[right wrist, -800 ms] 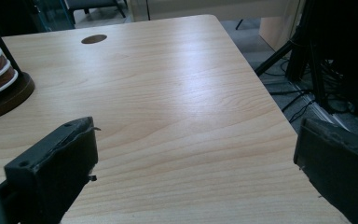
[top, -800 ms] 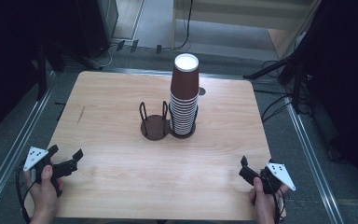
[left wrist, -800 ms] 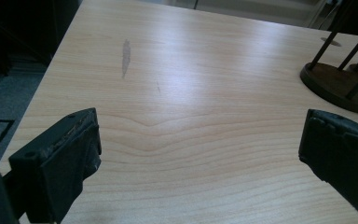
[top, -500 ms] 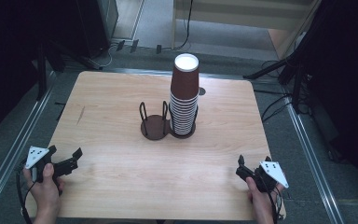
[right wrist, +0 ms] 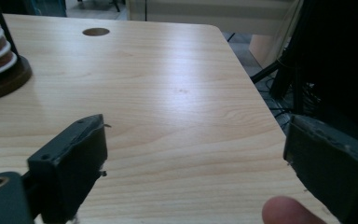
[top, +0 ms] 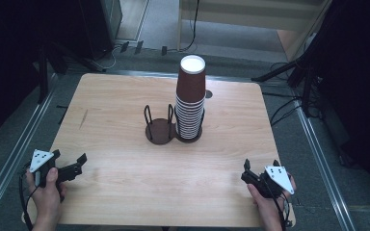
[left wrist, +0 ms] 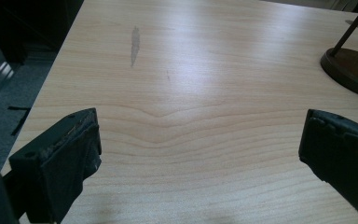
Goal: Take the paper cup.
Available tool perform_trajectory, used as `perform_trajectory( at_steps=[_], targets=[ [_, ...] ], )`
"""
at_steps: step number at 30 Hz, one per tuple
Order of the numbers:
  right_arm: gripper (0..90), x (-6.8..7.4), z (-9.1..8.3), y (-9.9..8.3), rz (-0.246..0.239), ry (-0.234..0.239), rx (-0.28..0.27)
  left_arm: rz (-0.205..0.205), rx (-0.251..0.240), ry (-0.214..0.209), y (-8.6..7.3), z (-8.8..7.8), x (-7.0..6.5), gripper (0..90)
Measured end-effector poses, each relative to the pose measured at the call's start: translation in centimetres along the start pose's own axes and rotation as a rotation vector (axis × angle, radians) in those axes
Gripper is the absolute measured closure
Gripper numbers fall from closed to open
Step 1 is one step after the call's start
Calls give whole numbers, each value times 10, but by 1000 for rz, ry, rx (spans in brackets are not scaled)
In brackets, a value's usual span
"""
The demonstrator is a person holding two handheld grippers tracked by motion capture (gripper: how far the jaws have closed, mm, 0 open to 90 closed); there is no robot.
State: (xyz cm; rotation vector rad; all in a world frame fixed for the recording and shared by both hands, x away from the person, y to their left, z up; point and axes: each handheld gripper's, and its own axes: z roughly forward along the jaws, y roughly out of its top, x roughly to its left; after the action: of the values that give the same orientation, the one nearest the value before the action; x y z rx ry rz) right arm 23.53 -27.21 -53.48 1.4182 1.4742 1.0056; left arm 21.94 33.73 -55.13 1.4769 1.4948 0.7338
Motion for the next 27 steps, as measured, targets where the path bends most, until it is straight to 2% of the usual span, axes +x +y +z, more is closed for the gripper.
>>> perform_trajectory(
  at_steps=[7,8,12,15,18,23,27],
  targets=[
    [12,8,-7,9,-12,10,-37,-20,-5,-13,0,0,2,0],
    [12,10,-9,12,5,0,-42,-14,-3,-13,0,0,2,0],
    [11,13,-11,16,19,4,-37,-11,-6,-9,0,0,1,0],
    [10,17,-16,21,-8,5,-50,-12,-7,-8,-1,-1,0,0],
    [12,17,-18,23,-5,22,-48,0,-4,-6,-1,-1,-1,0],
    [17,20,-21,28,-37,38,-68,12,-4,27,-1,0,-3,0],
    [19,26,-23,36,-39,63,-71,12,-7,18,-1,-1,-3,0]
  ],
)
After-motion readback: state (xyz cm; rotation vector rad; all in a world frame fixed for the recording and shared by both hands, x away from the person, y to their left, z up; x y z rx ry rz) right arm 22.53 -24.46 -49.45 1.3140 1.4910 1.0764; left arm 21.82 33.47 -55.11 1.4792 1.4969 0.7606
